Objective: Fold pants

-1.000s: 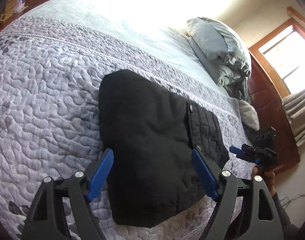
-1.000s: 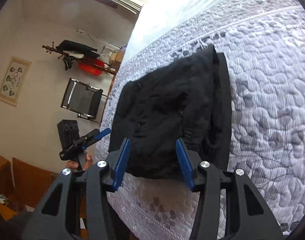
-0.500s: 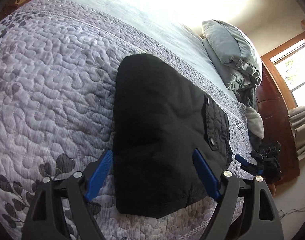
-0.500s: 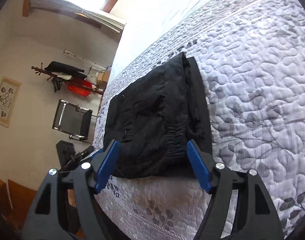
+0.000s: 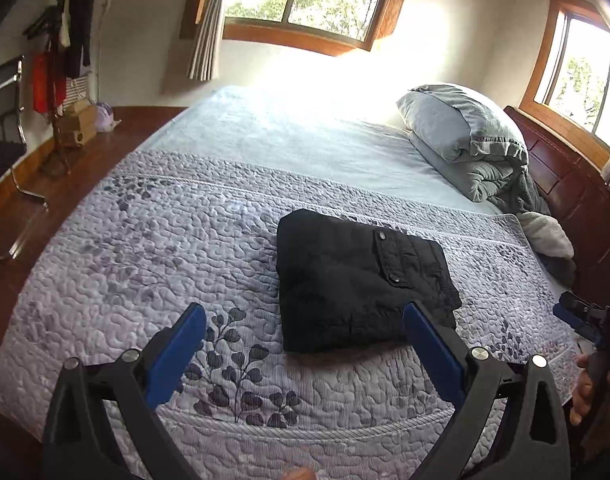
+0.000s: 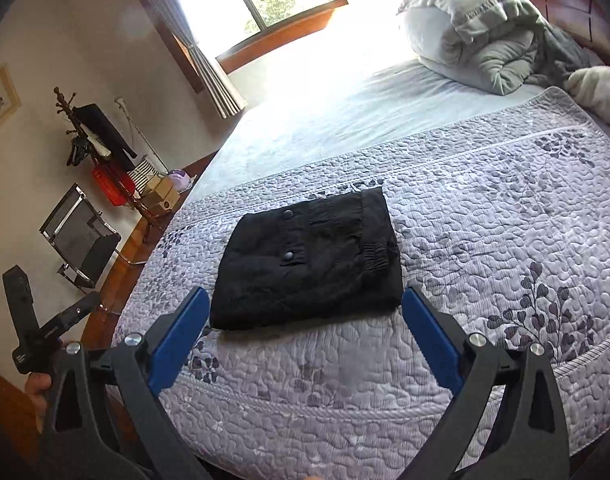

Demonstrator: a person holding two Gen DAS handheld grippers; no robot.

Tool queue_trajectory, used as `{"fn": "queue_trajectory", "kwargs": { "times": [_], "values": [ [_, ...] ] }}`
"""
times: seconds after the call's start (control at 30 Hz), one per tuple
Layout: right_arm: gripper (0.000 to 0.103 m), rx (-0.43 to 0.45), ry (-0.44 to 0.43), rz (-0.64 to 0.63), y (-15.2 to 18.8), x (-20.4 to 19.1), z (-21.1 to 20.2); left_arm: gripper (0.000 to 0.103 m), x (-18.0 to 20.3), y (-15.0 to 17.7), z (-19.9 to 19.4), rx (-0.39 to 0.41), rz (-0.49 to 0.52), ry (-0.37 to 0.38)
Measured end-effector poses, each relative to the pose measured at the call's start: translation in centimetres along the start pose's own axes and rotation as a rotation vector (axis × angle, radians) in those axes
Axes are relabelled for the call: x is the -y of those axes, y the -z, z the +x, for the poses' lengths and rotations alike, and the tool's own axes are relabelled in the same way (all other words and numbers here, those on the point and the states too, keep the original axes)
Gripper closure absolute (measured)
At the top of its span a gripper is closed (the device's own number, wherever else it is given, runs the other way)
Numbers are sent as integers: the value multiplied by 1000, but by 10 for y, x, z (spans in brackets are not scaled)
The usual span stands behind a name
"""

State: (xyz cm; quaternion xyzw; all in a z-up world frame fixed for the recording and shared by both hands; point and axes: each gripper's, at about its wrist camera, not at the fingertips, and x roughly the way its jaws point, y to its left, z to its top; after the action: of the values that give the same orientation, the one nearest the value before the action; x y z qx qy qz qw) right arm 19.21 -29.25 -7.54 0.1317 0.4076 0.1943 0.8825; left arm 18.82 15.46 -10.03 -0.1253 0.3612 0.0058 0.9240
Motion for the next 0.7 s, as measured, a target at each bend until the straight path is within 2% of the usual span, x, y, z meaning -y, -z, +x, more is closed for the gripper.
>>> {"fn": "queue_trajectory", "kwargs": {
  "times": [0.3,0.47,0.7],
  "values": [
    [3,96,158,-146,43,-87,-102,4,37,28,-105,85,64,-103],
    [3,121,161,-206,69,-117,-141,4,60,51,-154,92,92,-130],
    [3,123,148,-242,97,-138,-174,4,79,82,-217,118,96,-101]
  ]
}}
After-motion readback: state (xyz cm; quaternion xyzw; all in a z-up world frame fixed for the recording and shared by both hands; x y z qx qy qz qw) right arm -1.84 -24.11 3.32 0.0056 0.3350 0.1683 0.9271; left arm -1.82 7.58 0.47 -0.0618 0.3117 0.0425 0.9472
